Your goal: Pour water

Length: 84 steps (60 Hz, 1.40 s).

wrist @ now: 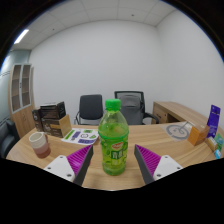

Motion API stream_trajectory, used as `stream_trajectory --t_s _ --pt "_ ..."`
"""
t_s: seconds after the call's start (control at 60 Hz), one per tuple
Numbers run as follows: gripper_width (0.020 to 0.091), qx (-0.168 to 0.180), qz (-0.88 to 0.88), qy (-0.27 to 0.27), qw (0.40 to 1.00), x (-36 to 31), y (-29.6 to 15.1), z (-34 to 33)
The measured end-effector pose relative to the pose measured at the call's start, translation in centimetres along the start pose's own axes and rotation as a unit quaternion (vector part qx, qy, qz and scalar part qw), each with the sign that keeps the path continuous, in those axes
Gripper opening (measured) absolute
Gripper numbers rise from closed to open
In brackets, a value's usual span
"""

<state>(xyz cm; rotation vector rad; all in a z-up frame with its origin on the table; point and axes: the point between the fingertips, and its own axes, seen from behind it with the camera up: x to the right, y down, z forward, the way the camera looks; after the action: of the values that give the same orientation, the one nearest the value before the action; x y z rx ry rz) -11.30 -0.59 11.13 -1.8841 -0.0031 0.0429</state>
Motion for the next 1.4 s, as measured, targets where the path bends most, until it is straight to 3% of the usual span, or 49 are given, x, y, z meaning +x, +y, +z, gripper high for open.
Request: stream_trajectory --t_s 0.133,0.317,0.433,0.567,0.733,1.0,1.217,1.4 --pt "0.0822 0.024 -0.011 -0.001 1.0 -2.1 -1.8 5.5" --pt "0.0591 0.043 -0.026 -0.007 0.999 -4.1 -2.6 8.4" --pt "0.0528 0.056 -0.031 -0.006 0.998 -2.7 -2.1 8.9" --pt "0.0374 0.053 -0.043 -0.003 0.998 -0.7 -1.6 10.4" --pt "0.0374 0.041 -0.12 0.023 0.992 2.0 -1.1 12.9" --pt "0.0374 -0.008 -0.366 0.041 0.93 -4.5 -2.6 11.3" --pt "0.0371 -0.019 -0.588 0.037 0.807 -11.3 -4.1 12.0" --pt "0.0371 -0.03 -0.74 0.069 0.669 -13.3 -5.1 12.6"
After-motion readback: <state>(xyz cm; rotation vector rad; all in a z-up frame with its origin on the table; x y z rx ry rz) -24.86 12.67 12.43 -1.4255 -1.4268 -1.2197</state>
